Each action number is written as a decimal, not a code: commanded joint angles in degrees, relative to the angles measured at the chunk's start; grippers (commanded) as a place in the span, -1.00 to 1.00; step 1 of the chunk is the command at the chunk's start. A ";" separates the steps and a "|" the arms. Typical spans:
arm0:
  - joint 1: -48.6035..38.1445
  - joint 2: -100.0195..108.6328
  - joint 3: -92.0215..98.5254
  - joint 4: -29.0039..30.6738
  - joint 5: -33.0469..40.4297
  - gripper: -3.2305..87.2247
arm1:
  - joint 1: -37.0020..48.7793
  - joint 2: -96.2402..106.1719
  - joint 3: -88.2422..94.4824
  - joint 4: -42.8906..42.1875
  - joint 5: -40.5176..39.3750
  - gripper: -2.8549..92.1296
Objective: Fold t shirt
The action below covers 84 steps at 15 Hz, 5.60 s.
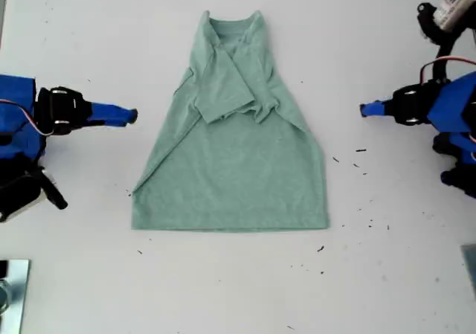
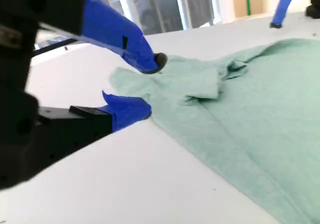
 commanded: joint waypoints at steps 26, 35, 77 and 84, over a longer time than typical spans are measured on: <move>6.06 0.44 0.97 0.00 -2.90 -0.93 | -46.93 -84.64 -78.22 15.12 42.80 -0.25; 8.44 0.18 0.97 -0.09 -3.25 -0.93 | -45.79 -98.00 -48.25 -26.19 50.45 -0.35; 11.16 -0.18 0.88 0.18 -6.94 -0.93 | -30.85 -36.21 -13.71 -2.99 20.48 -0.92; 24.96 -43.68 -42.80 11.25 -22.41 -0.93 | -26.37 -36.65 -14.77 -2.99 18.63 -0.92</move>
